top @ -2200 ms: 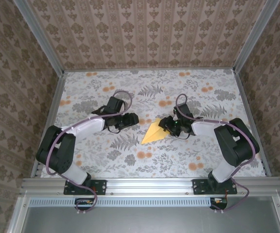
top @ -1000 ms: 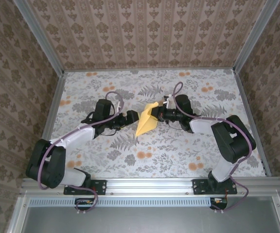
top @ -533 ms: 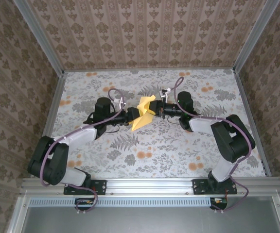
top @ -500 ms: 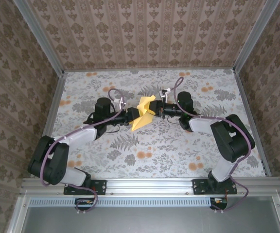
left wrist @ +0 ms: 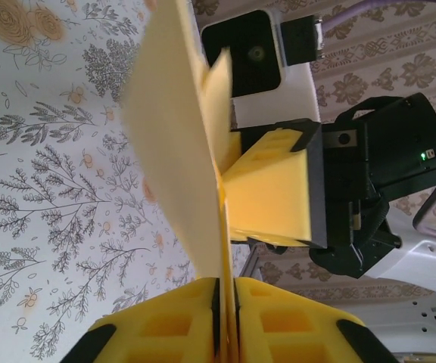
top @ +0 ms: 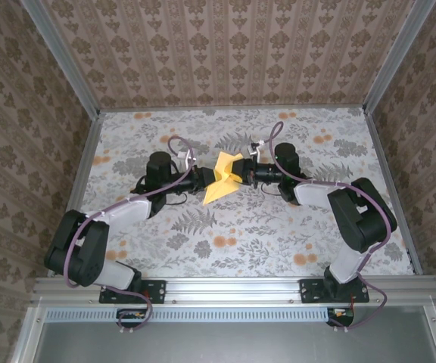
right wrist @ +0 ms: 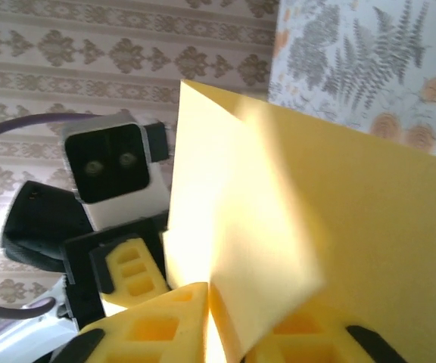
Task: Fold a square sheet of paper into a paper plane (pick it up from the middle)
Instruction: Turn over the paper at the center of the table.
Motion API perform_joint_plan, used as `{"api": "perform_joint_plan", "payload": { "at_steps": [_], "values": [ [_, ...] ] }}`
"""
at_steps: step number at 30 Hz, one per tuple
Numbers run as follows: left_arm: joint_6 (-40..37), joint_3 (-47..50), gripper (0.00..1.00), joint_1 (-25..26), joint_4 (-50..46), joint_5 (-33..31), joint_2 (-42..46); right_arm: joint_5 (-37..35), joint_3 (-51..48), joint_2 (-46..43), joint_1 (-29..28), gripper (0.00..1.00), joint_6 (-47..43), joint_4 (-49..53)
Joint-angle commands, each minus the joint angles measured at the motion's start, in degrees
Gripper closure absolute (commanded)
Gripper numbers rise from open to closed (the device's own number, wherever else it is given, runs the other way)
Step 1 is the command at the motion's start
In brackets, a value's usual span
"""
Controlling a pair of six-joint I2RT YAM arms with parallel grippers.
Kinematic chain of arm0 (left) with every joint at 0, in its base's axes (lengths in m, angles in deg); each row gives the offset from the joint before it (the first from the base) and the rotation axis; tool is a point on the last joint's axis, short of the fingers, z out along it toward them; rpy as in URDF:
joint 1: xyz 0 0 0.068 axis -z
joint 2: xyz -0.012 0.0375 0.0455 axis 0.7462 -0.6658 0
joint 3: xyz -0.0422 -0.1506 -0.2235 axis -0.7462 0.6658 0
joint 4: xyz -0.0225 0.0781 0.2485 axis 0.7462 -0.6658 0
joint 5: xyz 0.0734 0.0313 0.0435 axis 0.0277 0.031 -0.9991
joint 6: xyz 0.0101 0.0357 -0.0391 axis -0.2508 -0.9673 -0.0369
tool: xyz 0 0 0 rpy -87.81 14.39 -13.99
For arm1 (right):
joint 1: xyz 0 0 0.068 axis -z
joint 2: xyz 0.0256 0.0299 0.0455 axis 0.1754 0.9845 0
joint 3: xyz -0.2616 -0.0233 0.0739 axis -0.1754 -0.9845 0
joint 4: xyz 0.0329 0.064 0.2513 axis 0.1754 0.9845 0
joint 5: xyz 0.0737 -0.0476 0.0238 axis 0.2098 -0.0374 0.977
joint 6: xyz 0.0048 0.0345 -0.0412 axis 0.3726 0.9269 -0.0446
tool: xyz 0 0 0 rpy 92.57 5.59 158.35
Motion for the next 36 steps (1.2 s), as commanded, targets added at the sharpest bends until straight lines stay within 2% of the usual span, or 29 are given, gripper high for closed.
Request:
{"api": "perform_joint_plan", "payload": {
  "at_steps": [1,4,7,10,12,15,22,27,31,36],
  "values": [
    [0.6,0.8,0.87,-0.6,2.4,1.0,-1.1,-1.5,2.5,-4.1,0.6,0.72,-8.1,13.0],
    [-0.9,0.6,0.9,-0.7,0.2,0.4,-0.8,-5.1,4.1,-8.0,1.3,0.54,-15.4,25.5],
    [-4.4,-0.2,0.91,-1.0,-6.1,-1.3,-0.3,-9.9,4.7,-11.6,2.1,0.41,-21.4,35.0],
    [-13.6,-3.6,0.91,-1.0,-22.3,-7.2,1.6,-16.5,4.6,-15.2,2.7,0.32,-26.6,42.8],
    [-22.7,-8.6,0.91,0.0,-39.5,-18.1,3.2,-21.7,3.9,-17.6,2.7,0.29,-29.3,46.5],
    [-29.9,-14.9,0.91,2.4,-55.2,-33.2,4.1,-27.6,2.3,-21.3,2.7,0.25,-31.2,48.8],
    [-34.3,-25.8,0.92,11.4,-72.6,-65.2,1.1,-35.6,-1.1,-25.4,2.5,0.24,-31.6,50.3],
    [-32.8,-33.4,0.91,16.5,-80.2,-79.1,-7.1,-39.1,-3.2,-26.3,2.5,0.24,-30.6,50.5],
    [-30.4,-39.7,0.91,19.5,-84.5,-84.3,-16.6,-40.9,-5.3,-26.7,2.5,0.24,-29.2,50.4],
    [-27.7,-45.8,0.87,21.0,-83.6,-79.2,-26.8,-42.3,-7.2,-27.0,2.5,0.24,-28.2,50.3]
  ]
}}
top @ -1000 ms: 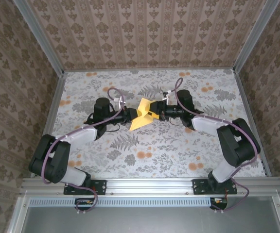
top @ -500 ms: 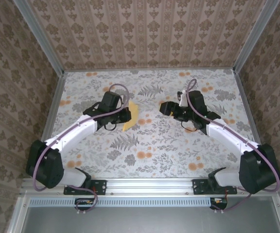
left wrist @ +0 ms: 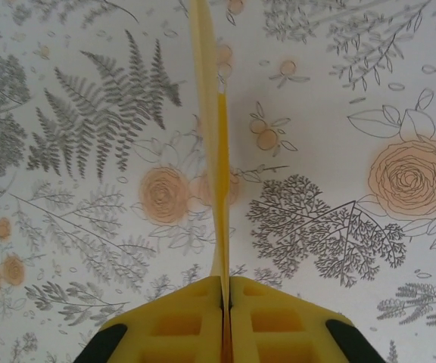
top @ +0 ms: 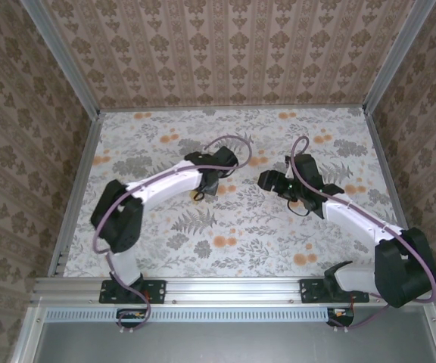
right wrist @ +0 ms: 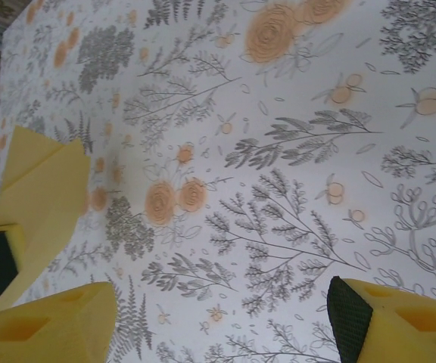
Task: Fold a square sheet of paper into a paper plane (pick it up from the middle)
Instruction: Turn over the paper at the center of the table.
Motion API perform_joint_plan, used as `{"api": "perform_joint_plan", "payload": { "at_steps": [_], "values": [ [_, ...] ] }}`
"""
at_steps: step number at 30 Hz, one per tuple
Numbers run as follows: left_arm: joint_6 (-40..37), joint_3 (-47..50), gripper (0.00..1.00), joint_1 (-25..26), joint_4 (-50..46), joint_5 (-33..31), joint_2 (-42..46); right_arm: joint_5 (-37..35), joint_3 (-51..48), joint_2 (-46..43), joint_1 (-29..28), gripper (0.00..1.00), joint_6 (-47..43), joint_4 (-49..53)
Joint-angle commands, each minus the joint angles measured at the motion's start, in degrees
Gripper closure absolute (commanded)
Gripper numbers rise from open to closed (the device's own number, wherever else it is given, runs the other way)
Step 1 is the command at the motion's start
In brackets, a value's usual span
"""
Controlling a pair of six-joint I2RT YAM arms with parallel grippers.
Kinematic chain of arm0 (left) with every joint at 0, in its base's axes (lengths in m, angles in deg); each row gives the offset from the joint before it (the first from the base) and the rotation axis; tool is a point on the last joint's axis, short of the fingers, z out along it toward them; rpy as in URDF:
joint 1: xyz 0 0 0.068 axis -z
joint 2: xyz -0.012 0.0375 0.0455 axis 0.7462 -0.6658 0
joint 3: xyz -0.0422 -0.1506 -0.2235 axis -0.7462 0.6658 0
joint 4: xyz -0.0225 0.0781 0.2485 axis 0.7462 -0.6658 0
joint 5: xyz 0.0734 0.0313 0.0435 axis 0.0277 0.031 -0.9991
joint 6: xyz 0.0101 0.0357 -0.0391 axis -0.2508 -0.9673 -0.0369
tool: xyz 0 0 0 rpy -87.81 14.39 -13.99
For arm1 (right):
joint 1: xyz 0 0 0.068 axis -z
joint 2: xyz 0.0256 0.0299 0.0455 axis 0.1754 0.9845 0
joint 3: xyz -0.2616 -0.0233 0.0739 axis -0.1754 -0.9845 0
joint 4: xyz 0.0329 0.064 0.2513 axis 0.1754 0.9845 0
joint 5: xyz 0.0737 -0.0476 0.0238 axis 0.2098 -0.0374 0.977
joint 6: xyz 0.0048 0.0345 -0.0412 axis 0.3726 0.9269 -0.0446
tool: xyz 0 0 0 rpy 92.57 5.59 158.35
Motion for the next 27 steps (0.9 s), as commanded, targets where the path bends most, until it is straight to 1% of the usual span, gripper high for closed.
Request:
{"api": "perform_joint_plan", "payload": {
  "at_steps": [1,2,4,7,8,11,13,15,17,19,22,24,25,26,27],
  "values": [
    [2.5,-4.0,0.84,0.7,-2.0,2.3,-4.3,-3.0,-1.5,-1.7,-0.1,0.24,1.2,1.0],
    [2.7,-4.3,0.8,0.6,-0.7,5.0,-5.2,-3.2,-1.8,-1.9,-0.1,0.24,1.3,1.1],
    [2.7,-4.0,0.67,0.3,3.3,11.9,-6.0,-3.7,-2.4,-2.2,-0.1,0.24,1.8,1.3],
    [2.8,-1.6,0.52,-1.4,9.4,22.4,-4.7,-3.9,-3.2,-2.8,-0.1,0.24,2.1,1.1],
    [3.1,-0.6,0.48,-2.2,11.2,25.1,-3.9,-3.7,-3.3,-2.6,-0.1,0.24,2.2,0.9],
    [4.0,4.1,0.42,-5.6,17.2,33.9,0.2,-1.4,-3.4,-1.5,-0.4,0.24,2.7,-0.5],
    [4.8,7.6,0.37,-8.1,21.1,38.2,3.7,0.4,-2.4,0.5,-2.0,0.27,2.8,-1.7],
    [5.4,10.8,0.36,-10.6,23.6,41.0,6.8,1.5,-0.3,3.5,-5.1,0.31,2.7,-2.4],
    [6.1,14.3,0.36,-13.3,25.8,42.5,9.7,3.4,2.6,7.7,-8.9,0.38,3.1,-3.7],
    [6.7,18.2,0.36,-16.0,27.1,42.8,13.0,5.8,6.0,13.0,-13.3,0.49,3.5,-5.7],
    [7.1,22.9,0.38,-19.5,27.4,42.7,17.0,9.2,11.7,20.2,-18.5,0.63,4.1,-7.4],
    [7.2,25.5,0.38,-21.4,27.4,42.6,19.3,11.0,14.6,24.5,-20.6,0.68,5.0,-8.2],
    [7.3,27.0,0.39,-21.5,27.4,42.6,20.5,12.0,15.7,26.4,-21.4,0.7,5.4,-9.2],
    [7.4,28.1,0.39,-23.5,27.5,42.7,21.6,13.0,16.7,28.0,-22.0,0.7,5.6,-9.6],
    [7.5,29.1,0.39,-24.3,27.6,42.8,22.6,14.0,17.8,29.9,-22.3,0.72,6.0,-9.7]
  ]
}}
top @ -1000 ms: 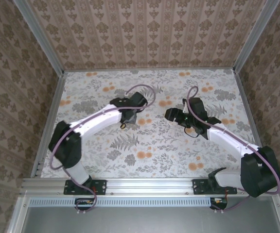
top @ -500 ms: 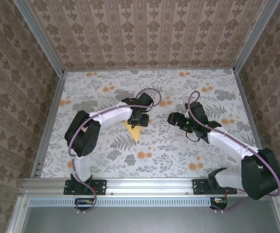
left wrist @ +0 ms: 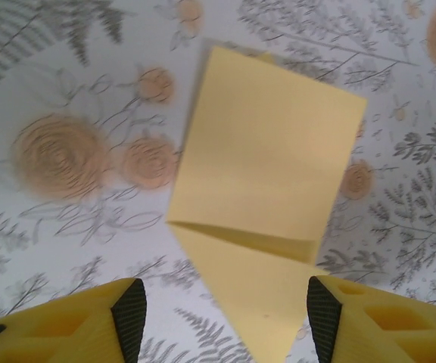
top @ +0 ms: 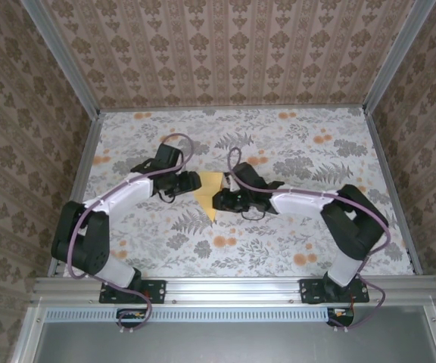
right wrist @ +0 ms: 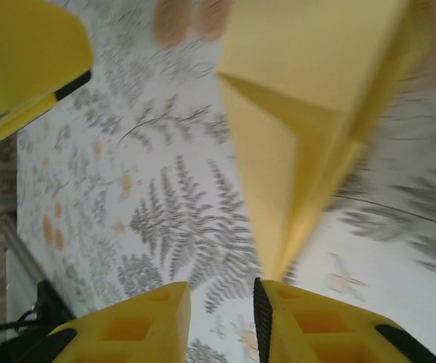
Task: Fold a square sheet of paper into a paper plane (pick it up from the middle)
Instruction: Turn over the paper at the center of the table.
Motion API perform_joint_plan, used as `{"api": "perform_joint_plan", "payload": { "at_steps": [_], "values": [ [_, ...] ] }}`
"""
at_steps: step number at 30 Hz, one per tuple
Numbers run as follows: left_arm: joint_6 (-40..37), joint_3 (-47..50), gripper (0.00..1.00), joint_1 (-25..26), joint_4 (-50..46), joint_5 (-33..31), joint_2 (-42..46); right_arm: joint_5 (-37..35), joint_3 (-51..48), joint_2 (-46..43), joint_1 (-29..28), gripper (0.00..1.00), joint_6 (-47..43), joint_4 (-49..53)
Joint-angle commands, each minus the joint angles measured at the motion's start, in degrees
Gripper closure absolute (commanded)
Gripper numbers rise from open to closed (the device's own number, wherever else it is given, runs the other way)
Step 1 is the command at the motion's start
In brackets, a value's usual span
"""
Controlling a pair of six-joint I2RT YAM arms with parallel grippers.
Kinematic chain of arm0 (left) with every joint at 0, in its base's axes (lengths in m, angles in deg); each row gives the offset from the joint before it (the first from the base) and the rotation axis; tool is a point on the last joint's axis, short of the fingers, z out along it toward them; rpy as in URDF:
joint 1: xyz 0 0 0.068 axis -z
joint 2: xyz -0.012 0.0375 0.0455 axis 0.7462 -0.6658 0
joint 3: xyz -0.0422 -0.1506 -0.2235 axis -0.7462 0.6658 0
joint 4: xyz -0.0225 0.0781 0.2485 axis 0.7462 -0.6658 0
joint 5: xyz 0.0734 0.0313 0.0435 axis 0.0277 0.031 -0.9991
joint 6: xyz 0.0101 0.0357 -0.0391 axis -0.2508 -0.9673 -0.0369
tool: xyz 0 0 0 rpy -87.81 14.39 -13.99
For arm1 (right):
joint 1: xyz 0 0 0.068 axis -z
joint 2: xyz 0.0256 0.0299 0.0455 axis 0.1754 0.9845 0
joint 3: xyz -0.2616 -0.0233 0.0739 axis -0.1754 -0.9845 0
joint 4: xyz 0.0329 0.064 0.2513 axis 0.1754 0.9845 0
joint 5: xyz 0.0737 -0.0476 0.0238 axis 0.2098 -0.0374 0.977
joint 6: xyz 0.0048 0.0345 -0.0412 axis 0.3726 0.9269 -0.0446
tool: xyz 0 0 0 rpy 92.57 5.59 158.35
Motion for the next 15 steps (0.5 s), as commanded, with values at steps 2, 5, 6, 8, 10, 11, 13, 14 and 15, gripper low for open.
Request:
{"api": "perform_joint_plan", "payload": {
  "at_steps": [2,5,6,8,10,11,13,14,15],
  "values": [
    [1.5,4.0,0.4,-2.9,0.9,2.0,4.1,6.8,4.2,6.2,-1.0,0.74,1.9,-2.5],
    [1.5,5.7,0.4,-4.0,1.1,2.4,5.6,8.9,5.9,9.5,-1.0,0.77,1.6,-1.9],
    [1.4,6.1,0.4,-4.2,1.1,2.6,5.9,9.4,6.4,10.1,-1.1,0.77,1.2,-1.3],
    [1.3,6.5,0.4,-4.6,1.2,2.8,6.0,9.2,7.1,11.1,-1.0,0.77,0.3,0.3],
    [1.2,6.7,0.4,-4.9,1.5,3.3,5.8,8.7,7.3,11.4,-1.0,0.78,-1.0,1.9],
    [1.2,6.9,0.4,-5.0,1.5,3.5,5.8,8.7,7.2,11.6,-0.9,0.78,-1.6,2.3],
    [1.1,6.7,0.4,-5.1,1.6,3.8,5.5,9.1,6.7,12.2,-0.6,0.78,-2.5,2.9],
    [1.0,6.7,0.4,-5.1,1.6,4.0,5.4,9.8,6.0,12.5,-0.4,0.78,-2.9,2.6],
    [0.8,6.5,0.4,-5.1,1.6,4.1,5.3,10.5,5.2,12.8,-0.2,0.78,-3.5,2.3]
  ]
}}
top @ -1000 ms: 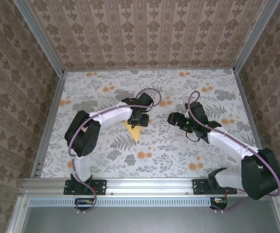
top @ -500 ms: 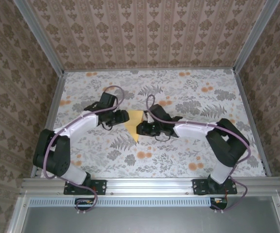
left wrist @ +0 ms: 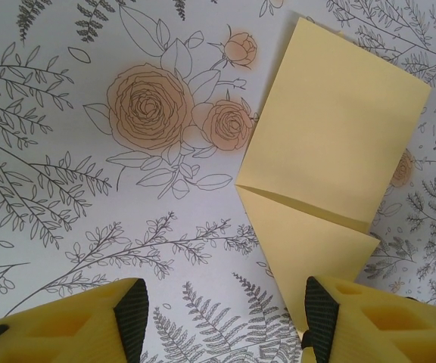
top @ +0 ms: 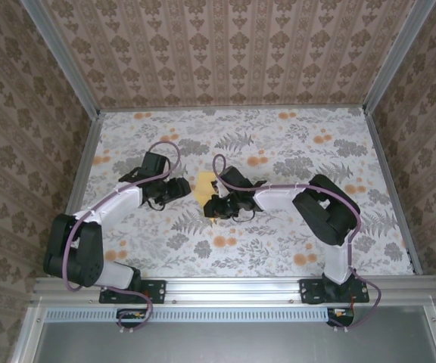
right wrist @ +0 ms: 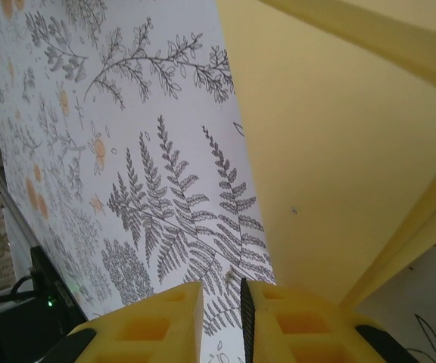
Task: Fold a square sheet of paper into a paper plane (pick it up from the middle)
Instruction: Turn over the paper at the center of the table, then move the paper to the center of the table.
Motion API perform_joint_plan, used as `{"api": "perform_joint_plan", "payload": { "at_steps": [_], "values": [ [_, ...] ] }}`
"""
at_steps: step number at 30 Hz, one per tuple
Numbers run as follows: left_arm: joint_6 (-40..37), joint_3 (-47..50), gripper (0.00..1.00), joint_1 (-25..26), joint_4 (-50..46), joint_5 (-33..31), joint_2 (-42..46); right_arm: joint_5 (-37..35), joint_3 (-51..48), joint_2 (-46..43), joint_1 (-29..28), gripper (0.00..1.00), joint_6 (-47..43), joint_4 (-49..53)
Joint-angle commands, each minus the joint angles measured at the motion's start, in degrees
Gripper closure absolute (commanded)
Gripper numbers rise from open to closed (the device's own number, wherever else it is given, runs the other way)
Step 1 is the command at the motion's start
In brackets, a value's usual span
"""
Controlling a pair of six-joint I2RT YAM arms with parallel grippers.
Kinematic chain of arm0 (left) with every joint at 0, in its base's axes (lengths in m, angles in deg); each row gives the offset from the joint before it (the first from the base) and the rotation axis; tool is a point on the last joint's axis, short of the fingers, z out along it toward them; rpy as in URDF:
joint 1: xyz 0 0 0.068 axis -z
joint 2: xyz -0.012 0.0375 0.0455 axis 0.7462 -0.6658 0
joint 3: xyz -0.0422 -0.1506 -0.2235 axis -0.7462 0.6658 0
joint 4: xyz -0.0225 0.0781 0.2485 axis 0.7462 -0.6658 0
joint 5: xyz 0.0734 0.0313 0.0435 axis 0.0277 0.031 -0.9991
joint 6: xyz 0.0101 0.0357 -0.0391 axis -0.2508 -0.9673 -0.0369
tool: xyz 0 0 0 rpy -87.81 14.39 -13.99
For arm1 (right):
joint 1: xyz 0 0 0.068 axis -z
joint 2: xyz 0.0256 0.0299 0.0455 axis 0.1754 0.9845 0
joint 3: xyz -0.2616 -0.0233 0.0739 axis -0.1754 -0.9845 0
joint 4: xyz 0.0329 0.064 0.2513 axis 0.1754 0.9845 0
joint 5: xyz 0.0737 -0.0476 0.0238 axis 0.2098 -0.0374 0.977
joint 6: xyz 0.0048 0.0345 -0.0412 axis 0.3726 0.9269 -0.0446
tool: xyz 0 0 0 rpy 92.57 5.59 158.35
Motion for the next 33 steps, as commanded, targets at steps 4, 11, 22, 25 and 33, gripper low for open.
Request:
{"api": "perform_joint_plan", "payload": {
  "at_steps": [4,11,22,25,33],
  "values": [
    [0.1,0.0,0.4,-0.4,0.8,2.0,0.3,6.3,-4.0,2.0,2.7,0.79,-6.6,1.5],
    [-0.1,0.0,0.4,-0.5,1.1,2.6,0.3,6.8,-4.9,-2.2,6.7,0.8,-20.5,14.9],
    [2.9,2.0,0.41,-0.2,5.6,5.9,-0.2,0.2,-5.3,-12.3,8.0,0.77,-14.4,13.9],
    [4.2,2.8,0.41,0.1,7.2,6.3,-0.4,-7.1,-4.0,-11.2,6.6,0.78,-7.3,11.2],
    [5.6,3.3,0.42,0.6,8.5,6.4,-1.6,-22.2,6.2,-3.6,2.9,0.77,0.2,17.7]
  ]
}}
